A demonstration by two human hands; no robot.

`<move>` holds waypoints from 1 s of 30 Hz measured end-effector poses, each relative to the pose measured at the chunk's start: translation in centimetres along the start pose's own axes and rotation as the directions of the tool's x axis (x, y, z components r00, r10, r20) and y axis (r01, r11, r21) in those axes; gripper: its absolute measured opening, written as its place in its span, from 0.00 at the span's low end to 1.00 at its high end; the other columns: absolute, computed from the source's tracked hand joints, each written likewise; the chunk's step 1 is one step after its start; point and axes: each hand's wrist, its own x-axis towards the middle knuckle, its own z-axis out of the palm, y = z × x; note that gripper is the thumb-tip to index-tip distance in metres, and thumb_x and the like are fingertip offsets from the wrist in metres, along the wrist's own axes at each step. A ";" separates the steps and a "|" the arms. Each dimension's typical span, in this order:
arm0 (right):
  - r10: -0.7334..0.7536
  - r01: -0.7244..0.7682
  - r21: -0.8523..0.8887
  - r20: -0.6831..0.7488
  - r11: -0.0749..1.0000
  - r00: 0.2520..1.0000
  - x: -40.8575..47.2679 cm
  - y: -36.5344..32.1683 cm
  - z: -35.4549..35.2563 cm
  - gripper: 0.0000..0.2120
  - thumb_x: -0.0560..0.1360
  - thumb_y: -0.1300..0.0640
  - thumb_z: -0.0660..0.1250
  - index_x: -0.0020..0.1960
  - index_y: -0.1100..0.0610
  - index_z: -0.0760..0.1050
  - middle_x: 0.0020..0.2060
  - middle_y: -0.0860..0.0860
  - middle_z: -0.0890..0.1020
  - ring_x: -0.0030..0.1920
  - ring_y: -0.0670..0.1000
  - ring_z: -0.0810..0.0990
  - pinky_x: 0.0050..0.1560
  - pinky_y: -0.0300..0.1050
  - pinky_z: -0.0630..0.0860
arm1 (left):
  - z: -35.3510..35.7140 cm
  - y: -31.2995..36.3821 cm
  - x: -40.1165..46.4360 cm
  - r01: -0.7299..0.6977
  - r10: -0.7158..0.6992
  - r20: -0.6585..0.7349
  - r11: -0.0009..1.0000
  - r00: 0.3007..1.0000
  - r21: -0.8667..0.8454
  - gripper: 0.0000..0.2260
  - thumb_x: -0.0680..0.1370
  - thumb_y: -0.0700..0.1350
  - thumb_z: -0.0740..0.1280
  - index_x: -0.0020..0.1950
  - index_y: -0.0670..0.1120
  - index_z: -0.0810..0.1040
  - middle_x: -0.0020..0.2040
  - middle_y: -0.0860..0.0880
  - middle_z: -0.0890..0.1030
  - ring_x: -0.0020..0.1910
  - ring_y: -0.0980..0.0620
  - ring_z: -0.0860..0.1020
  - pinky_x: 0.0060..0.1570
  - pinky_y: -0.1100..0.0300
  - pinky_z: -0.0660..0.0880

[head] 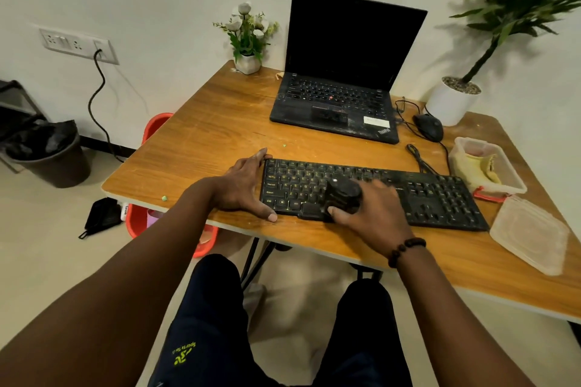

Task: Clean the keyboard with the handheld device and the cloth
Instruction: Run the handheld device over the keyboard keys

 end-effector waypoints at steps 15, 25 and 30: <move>-0.155 0.158 -0.051 0.060 0.986 0.986 1.8 -1.6 -0.8 0.24 0.69 0.40 0.71 0.62 0.47 0.73 0.47 0.44 0.76 0.55 0.49 0.72 0.61 0.48 0.65 | -0.2 0.8 0.0 0.045 -0.046 0.030 0.999 0.999 0.014 0.70 0.58 0.68 0.80 0.79 0.55 0.31 0.82 0.46 0.47 0.80 0.40 0.47 0.76 0.35 0.52; -0.235 0.277 -0.450 0.149 0.849 0.961 2.3 -1.4 -2.1 0.22 0.71 0.38 0.68 0.60 0.47 0.72 0.51 0.46 0.80 0.51 0.49 0.70 0.54 0.47 0.65 | -0.8 1.2 0.2 0.034 -0.037 0.055 0.997 0.998 0.064 0.70 0.59 0.65 0.81 0.80 0.51 0.31 0.82 0.48 0.46 0.80 0.43 0.46 0.77 0.38 0.52; -0.042 -0.025 0.288 0.224 0.957 0.974 1.2 -0.9 -1.4 0.23 0.69 0.46 0.74 0.61 0.52 0.74 0.52 0.47 0.81 0.54 0.48 0.77 0.58 0.50 0.75 | -1.2 2.6 0.0 -0.001 -0.016 0.093 0.984 0.996 0.179 0.67 0.63 0.65 0.79 0.80 0.49 0.30 0.82 0.50 0.42 0.80 0.44 0.45 0.77 0.39 0.52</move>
